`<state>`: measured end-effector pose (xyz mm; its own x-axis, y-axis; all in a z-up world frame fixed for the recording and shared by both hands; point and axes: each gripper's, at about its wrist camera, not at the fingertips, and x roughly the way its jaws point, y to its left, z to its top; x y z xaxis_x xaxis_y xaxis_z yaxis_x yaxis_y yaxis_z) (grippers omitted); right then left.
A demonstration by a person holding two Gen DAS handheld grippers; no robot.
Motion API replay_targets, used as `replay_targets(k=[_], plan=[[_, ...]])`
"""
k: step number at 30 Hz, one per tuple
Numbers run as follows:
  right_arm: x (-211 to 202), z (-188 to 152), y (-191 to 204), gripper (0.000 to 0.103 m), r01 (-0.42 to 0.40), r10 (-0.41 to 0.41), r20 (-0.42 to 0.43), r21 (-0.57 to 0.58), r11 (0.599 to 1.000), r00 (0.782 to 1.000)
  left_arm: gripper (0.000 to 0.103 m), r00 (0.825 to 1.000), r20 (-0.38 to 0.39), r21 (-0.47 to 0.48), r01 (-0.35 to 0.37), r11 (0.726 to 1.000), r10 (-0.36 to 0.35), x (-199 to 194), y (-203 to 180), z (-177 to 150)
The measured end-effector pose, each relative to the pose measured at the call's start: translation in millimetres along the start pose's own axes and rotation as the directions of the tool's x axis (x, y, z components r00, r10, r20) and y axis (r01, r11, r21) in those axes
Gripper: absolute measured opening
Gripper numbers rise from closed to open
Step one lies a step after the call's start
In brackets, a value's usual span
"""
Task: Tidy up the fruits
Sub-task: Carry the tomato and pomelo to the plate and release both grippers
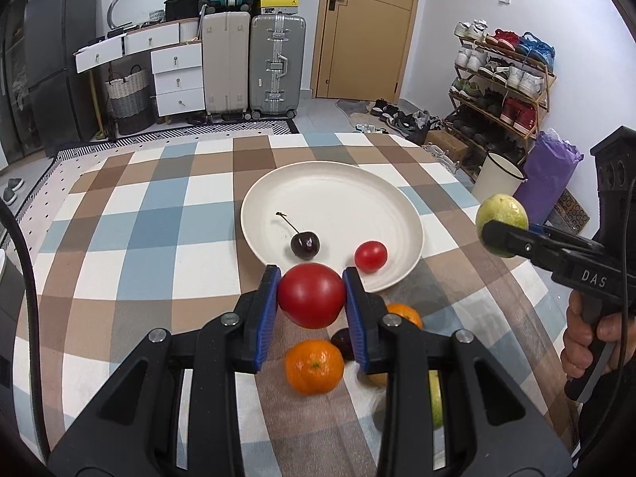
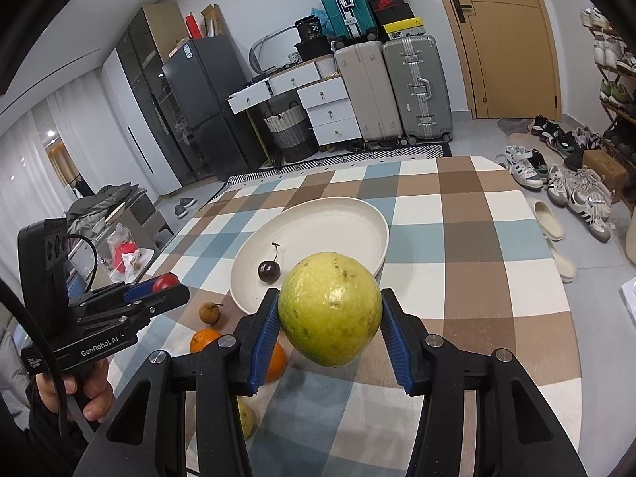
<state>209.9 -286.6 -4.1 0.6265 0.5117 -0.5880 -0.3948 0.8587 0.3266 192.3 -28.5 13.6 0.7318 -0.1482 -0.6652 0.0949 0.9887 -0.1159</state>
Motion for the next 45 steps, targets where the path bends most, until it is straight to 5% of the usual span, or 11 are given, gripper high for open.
replay_targets(k=[20, 45], plan=[[60.7, 23.0, 3.2, 0.050, -0.065, 0.065, -0.051, -0.006, 0.998, 0.997, 0.029, 0.999, -0.039, -0.012, -0.026, 1.000, 0.025, 63.1, 6.3, 24.4], [120.1, 32.3, -6.3, 0.050, -0.026, 0.020, -0.147, -0.041, 0.999, 0.989, 0.029, 0.994, -0.099, 0.038, -0.040, 0.998, 0.044, 113.0, -5.2, 23.0]])
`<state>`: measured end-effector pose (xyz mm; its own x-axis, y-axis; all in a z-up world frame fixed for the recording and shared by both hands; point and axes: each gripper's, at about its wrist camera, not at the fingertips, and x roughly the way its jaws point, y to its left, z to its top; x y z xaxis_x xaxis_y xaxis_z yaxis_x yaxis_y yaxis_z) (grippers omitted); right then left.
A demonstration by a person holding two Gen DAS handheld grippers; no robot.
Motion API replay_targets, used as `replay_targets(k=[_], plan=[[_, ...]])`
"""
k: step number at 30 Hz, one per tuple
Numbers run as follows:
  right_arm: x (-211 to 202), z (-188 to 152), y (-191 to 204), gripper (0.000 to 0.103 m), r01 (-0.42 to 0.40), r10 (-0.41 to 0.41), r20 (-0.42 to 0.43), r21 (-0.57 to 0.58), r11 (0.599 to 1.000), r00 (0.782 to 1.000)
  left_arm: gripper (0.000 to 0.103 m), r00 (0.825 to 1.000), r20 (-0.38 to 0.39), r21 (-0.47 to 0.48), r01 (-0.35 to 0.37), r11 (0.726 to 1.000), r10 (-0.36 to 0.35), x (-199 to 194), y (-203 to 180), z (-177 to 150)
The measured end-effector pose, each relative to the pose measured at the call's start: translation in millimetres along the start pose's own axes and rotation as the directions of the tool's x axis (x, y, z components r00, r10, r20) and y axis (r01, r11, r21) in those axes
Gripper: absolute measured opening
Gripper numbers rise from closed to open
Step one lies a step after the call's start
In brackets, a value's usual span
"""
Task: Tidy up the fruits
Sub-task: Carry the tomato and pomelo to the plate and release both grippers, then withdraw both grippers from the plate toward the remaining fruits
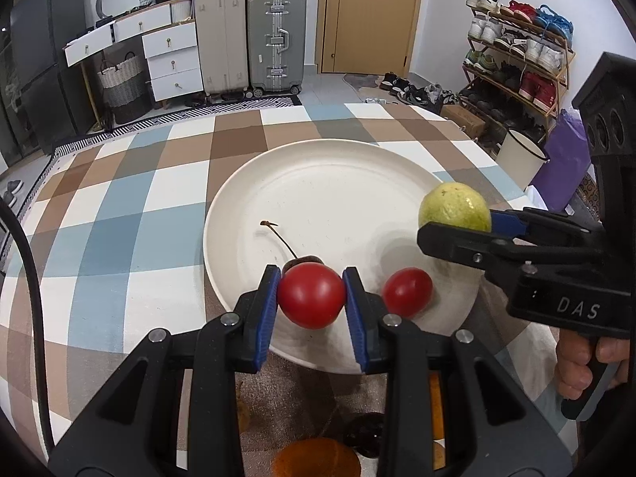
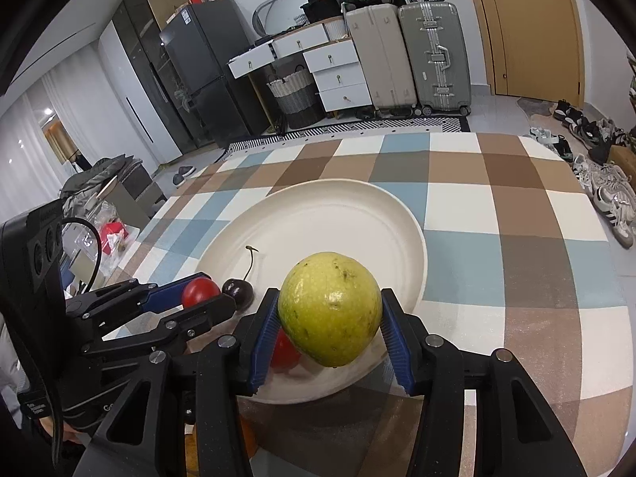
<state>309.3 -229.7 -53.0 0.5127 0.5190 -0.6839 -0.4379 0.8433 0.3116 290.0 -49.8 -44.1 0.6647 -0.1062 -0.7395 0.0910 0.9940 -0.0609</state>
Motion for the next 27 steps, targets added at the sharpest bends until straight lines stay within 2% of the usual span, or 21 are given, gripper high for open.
replay_targets(k=[8, 15, 17, 18, 19, 20, 22, 24, 27], plan=[[8.0, 0.3, 1.6, 0.050, 0.012, -0.012, -0.012, -0.001, 1.000, 1.000, 0.029, 1.000, -0.012, -0.009, 0.005, 1.000, -0.006, 3.4, 2.2, -0.5], [-7.9, -1.5, 5.8, 0.055, 0.027, -0.027, 0.013, -0.016, 1.000, 1.000, 0.031, 1.000, -0.007, -0.032, 0.003, 0.999, -0.003, -6.3, 9.6, -0.1], [-13.9, -2.6, 4.8, 0.065, 0.037, -0.036, 0.016, -0.013, 0.999, 0.999, 0.036, 1.000, -0.001, -0.033, -0.002, 0.999, 0.002, -12.0, 9.9, -0.2], [-19.1, -3.7, 3.8, 0.068, 0.036, -0.036, 0.026, -0.009, 0.999, 0.999, 0.044, 1.000, 0.005, -0.033, -0.004, 0.999, 0.004, -15.6, 10.0, -0.4], [-23.2, -4.5, 3.2, 0.073, 0.034, -0.034, 0.031, -0.007, 0.999, 0.999, 0.054, 1.000, 0.011, -0.033, -0.007, 0.999, 0.007, -20.2, 9.7, -1.3], [-27.8, -5.4, 2.5, 0.078, 0.035, -0.035, 0.035, -0.004, 0.999, 0.999, 0.060, 1.000, 0.022, -0.033, -0.009, 0.999, 0.010, -24.9, 9.7, -1.8], [-37.3, -8.0, 0.5, 0.087, 0.044, -0.044, 0.040, 0.001, 0.999, 0.998, 0.083, 0.998, 0.051, -0.039, -0.019, 0.999, 0.021, -36.3, 10.0, -3.6], [-46.0, -11.4, -2.4, 0.093, 0.054, -0.055, 0.043, 0.015, 0.998, 0.998, 0.085, 0.996, 0.079, -0.048, -0.025, 0.999, 0.029, -47.9, 11.1, -5.8], [-55.3, -16.5, -5.6, 0.099, 0.058, -0.060, 0.038, 0.043, 0.997, 0.998, 0.086, 0.996, 0.083, -0.059, -0.025, 0.998, 0.029, -61.9, 12.6, -8.7]])
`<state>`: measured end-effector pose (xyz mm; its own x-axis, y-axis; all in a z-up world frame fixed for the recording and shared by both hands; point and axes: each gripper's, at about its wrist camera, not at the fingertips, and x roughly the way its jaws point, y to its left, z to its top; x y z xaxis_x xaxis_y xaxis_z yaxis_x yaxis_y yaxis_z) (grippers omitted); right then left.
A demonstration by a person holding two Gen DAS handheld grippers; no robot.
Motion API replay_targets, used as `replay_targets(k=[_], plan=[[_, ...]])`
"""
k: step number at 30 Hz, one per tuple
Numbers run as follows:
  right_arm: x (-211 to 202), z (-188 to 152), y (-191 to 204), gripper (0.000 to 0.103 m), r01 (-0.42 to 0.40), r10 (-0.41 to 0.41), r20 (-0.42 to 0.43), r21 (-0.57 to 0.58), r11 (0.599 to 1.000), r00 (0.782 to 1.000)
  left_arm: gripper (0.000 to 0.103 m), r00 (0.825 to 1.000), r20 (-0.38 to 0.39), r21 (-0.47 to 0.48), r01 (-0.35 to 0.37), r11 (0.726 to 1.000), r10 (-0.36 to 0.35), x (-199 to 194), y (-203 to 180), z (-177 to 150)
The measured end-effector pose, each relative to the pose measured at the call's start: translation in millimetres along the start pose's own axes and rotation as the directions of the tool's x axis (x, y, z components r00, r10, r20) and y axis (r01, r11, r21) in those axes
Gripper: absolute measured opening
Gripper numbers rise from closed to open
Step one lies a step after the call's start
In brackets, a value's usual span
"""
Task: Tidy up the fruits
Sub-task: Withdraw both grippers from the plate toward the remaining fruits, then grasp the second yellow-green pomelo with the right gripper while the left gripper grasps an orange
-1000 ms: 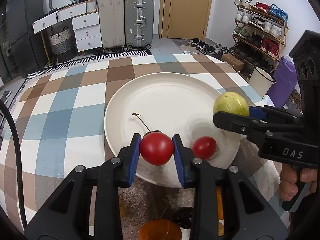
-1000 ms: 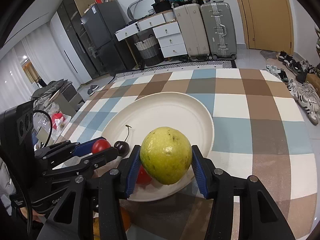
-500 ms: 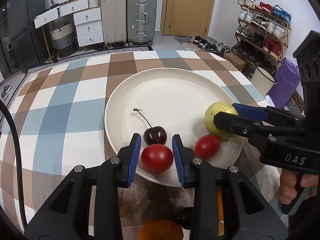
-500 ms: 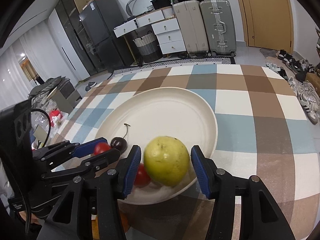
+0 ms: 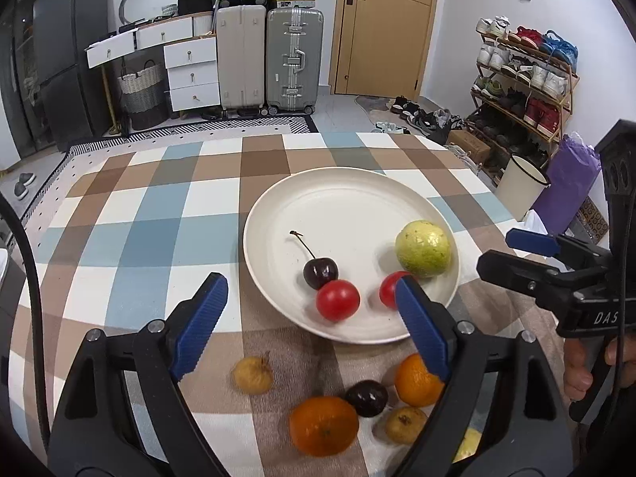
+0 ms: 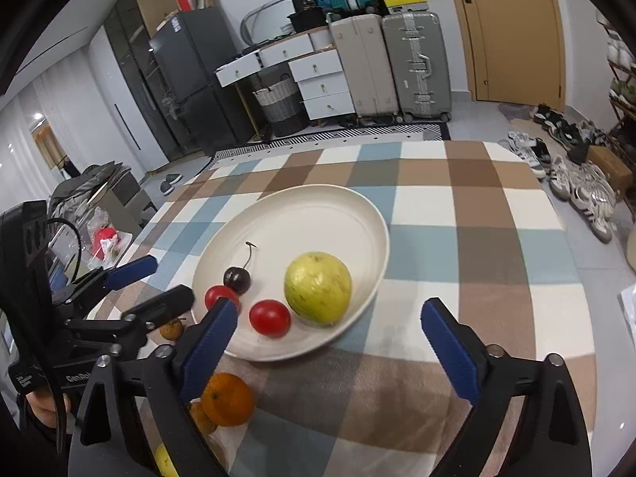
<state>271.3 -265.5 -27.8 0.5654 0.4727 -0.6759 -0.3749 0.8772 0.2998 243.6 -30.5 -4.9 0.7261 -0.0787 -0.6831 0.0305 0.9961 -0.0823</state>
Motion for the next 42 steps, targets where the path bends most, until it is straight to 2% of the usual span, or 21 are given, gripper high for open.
replay_targets(k=[2, 4, 10, 24, 28, 38, 42], plan=[[-9.4, -4.5, -3.0, 0.102, -0.011, 0.011, 0.012, 0.022, 1.000, 1.000, 0.090, 1.000, 0.010, 0.001, -0.009, 1.000, 0.009, -8.8, 0.5, -2.1], [-17.7, -8.7, -2.7, 0.102, -0.014, 0.013, 0.023, 0.028, 1.000, 1.000, 0.102, 1.000, 0.026, 0.008, -0.017, 1.000, 0.017, -21.1, 1.4, -6.2], [-41.8, -24.0, 2.6, 0.102, -0.013, 0.011, 0.033, 0.035, 0.999, 0.999, 0.102, 0.998, 0.055, 0.006, -0.019, 1.000, 0.019, -54.9, 7.3, -22.3], [-81.7, -62.0, 29.3, 0.102, -0.036, 0.036, 0.022, 0.021, 0.999, 0.999, 0.102, 0.996, 0.067, 0.016, -0.054, 0.998, 0.053, -106.6, 15.3, -58.2], [-83.0, -73.3, 34.6, 0.102, 0.021, -0.021, -0.006, 0.030, 0.999, 1.000, 0.102, 0.997, 0.056, 0.011, -0.062, 0.998, 0.061, -114.3, 16.4, -69.0], [-84.4, -95.2, 40.6, 0.102, -0.039, 0.042, -0.030, 0.093, 0.995, 0.999, 0.102, 0.997, 0.039, -0.006, -0.063, 0.998, 0.063, -118.0, 17.6, -88.5], [-81.0, -100.1, 51.7, 0.103, -0.059, 0.062, -0.074, 0.048, 0.997, 0.995, 0.102, 0.998, 0.030, -0.009, -0.057, 0.998, 0.057, -116.0, 16.8, -92.5]])
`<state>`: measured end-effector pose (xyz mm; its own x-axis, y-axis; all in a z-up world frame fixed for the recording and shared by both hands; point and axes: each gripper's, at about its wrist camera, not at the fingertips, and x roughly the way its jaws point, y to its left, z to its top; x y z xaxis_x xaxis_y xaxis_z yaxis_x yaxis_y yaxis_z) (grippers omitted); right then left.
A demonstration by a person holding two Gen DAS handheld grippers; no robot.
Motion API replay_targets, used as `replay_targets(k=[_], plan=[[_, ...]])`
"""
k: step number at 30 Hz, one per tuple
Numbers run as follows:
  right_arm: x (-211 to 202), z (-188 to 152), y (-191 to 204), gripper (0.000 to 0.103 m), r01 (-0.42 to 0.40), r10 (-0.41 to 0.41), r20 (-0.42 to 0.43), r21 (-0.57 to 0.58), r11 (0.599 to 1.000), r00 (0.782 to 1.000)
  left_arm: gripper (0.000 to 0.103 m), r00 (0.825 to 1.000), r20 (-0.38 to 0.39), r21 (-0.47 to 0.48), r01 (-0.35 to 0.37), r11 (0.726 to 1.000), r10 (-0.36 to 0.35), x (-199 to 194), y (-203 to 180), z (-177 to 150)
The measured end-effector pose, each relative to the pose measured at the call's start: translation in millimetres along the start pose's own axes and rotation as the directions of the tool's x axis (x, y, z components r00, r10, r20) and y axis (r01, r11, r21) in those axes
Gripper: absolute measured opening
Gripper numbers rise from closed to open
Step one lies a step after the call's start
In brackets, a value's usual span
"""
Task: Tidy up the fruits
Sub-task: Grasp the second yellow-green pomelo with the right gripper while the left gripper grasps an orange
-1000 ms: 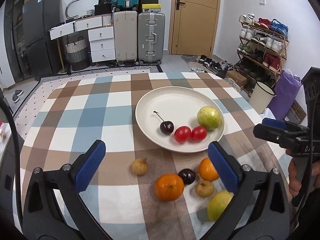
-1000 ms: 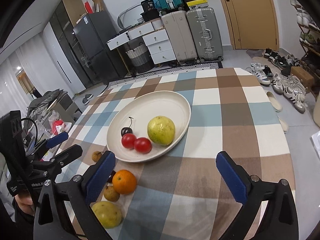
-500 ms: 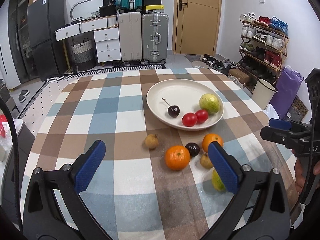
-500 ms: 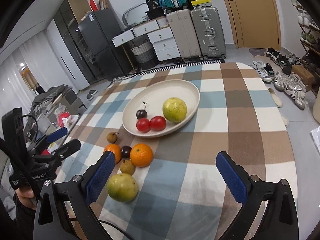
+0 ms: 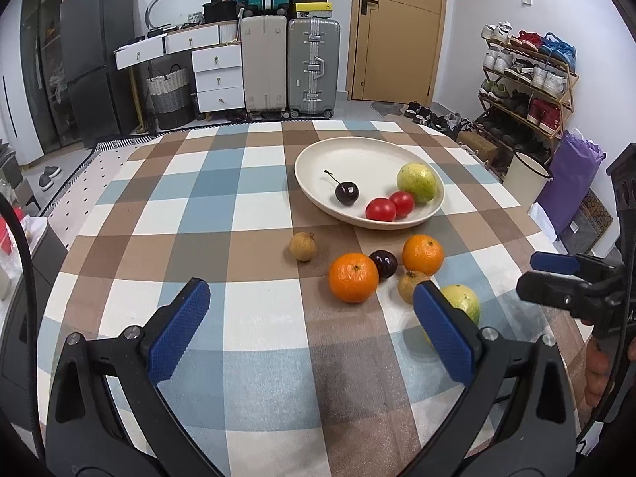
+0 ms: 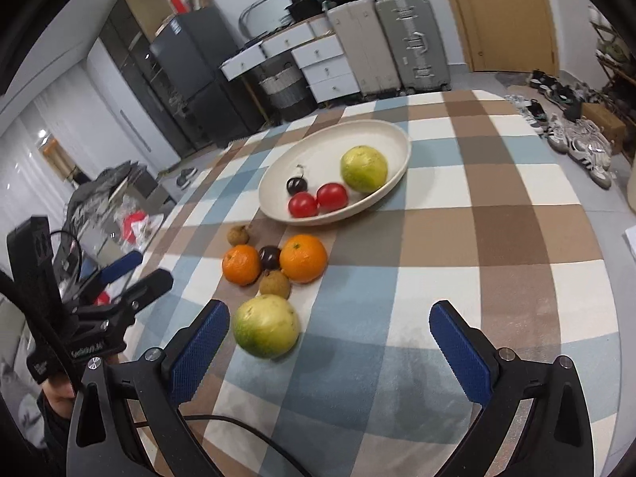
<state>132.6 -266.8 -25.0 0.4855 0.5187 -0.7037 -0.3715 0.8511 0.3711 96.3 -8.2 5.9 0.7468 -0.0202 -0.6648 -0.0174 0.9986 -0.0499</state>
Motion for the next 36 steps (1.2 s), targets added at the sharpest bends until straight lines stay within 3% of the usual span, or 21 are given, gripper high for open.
replay_targets(k=[3, 13, 30, 36], plan=[[7.0, -4.7, 4.5, 0.103, -0.030, 0.029, -0.028, -0.010, 1.000, 0.999, 0.102, 1.000, -0.005, 0.010, -0.010, 1.000, 0.010, 2.1, -1.8, -1.6], [33.1, -12.4, 20.6, 0.103, -0.019, 0.011, -0.094, -0.088, 0.996, 0.996, 0.102, 1.000, -0.019, -0.003, -0.024, 1.000, 0.024, 12.4, 2.3, -2.9], [55.2, -4.1, 38.1, 0.099, -0.009, -0.010, -0.121, -0.153, 0.988, 0.993, 0.102, 0.999, -0.039, -0.022, -0.029, 0.999, 0.028, 26.7, 9.4, -9.1], [63.9, -5.7, 47.6, 0.090, -0.017, -0.008, -0.139, -0.179, 0.984, 0.990, 0.102, 0.998, -0.045, -0.031, -0.036, 0.999, 0.034, 30.3, 13.7, -8.7]])
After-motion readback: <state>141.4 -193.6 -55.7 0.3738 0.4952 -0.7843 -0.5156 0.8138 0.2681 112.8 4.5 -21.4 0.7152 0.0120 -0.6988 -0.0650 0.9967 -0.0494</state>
